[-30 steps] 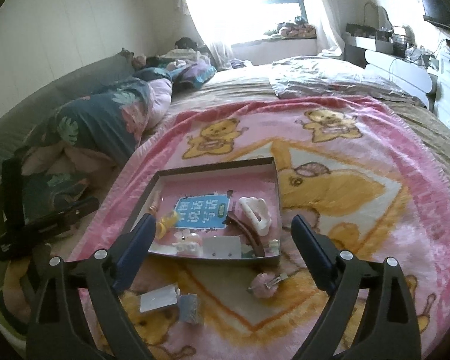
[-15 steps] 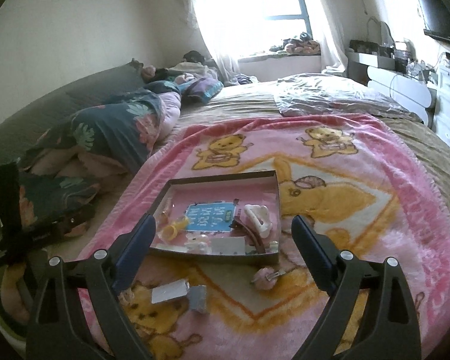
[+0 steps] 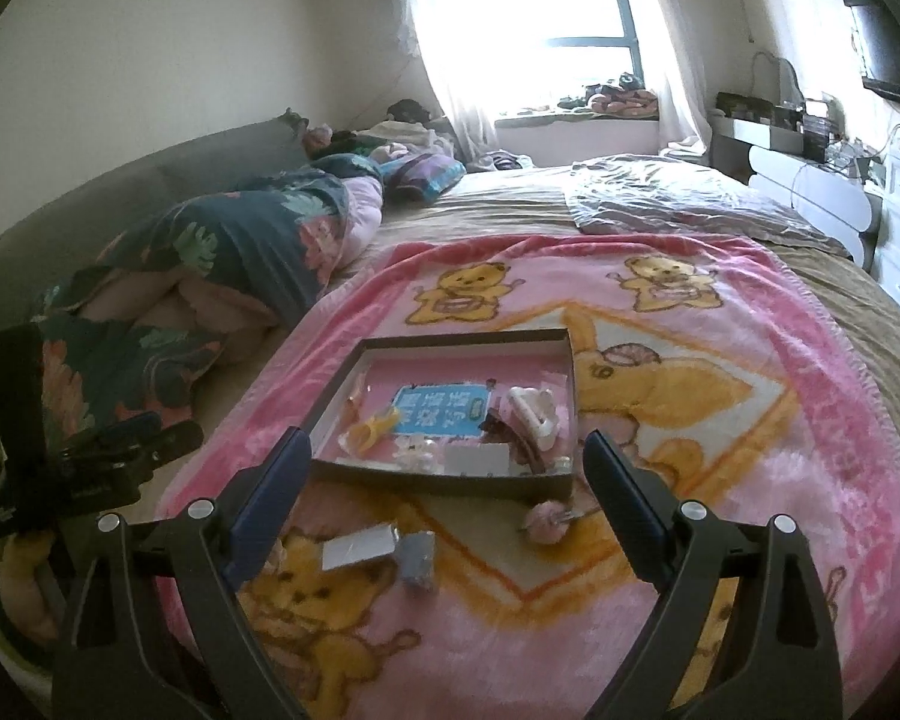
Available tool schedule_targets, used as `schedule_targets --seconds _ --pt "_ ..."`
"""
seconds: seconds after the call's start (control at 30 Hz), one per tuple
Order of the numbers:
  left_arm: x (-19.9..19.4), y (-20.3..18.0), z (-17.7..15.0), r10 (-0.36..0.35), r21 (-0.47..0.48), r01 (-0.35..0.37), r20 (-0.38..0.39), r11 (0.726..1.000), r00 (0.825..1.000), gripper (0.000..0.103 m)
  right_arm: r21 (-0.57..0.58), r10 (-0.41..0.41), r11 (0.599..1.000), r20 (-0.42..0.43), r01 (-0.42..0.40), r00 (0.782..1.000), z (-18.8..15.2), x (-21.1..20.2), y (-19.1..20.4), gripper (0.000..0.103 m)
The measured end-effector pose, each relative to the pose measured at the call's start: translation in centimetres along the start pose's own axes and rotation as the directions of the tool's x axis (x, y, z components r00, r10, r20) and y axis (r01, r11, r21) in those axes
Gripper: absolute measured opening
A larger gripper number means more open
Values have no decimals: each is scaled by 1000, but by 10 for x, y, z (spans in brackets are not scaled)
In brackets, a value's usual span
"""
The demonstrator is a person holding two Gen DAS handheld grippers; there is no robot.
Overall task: Organize jewelry
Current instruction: 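Withdraw both tools toward the polka-dot bow and blue case, then grasp the white polka-dot bow with left tool while right tool grasps the blue case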
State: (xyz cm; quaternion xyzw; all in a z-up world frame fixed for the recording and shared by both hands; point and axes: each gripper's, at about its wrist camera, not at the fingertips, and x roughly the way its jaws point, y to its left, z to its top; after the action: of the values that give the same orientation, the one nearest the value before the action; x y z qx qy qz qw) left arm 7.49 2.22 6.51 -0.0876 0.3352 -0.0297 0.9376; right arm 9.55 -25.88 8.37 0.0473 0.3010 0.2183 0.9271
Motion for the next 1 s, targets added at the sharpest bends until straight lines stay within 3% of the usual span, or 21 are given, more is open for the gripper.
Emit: schedule_targets --seconds 0.27,0.6,1.0 --pt "-8 2 -22 17 7 -17 -14 1000 1000 93 -28 9 1000 -19 -10 1000 -15 -2 11 91" --pt "2 13 -47 67 14 -66 -63 998 996 93 -64 5 998 -103 -12 995 -41 20 24 91" --pt "5 16 -78 56 39 -51 -116 998 992 93 -128 23 991 -195 -49 981 -74 40 45 91"
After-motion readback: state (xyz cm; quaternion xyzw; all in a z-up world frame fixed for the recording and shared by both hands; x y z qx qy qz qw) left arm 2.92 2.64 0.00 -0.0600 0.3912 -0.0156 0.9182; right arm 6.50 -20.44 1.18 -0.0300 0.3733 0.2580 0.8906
